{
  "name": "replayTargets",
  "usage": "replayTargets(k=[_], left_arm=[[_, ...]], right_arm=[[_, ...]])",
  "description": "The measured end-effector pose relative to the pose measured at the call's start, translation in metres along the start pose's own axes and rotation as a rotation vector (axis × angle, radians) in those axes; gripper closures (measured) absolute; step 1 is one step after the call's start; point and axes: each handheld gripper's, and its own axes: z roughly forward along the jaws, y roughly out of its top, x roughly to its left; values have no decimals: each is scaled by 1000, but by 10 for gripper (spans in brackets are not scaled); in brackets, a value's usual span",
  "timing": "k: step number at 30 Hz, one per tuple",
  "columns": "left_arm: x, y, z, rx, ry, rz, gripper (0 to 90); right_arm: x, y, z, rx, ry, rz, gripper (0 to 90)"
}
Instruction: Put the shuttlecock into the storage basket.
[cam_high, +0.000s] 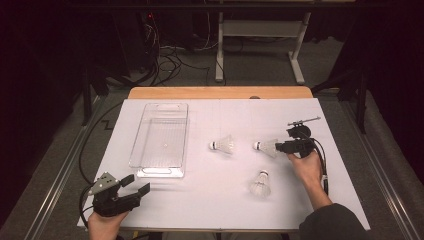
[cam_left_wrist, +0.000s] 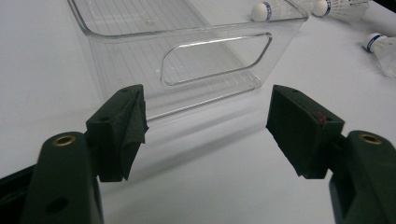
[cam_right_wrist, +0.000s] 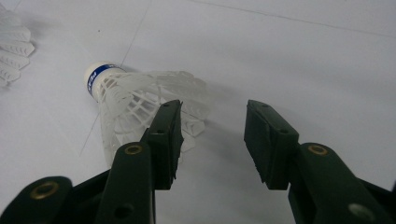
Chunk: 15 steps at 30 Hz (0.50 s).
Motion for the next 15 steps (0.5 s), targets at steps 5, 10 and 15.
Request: replayTargets(k=[5,10,15], left_arm=[[0,0,0,-1,-1,0,295],[0,0,0,-2,-2,0,294],[0,0,0,-2,-3,2,295]], right_arm=[[-1,-2,-3,-7,3,3,570],[-2,-7,-7,-14,12,6,570],[-2,-12,-14,-31,26,6,570]])
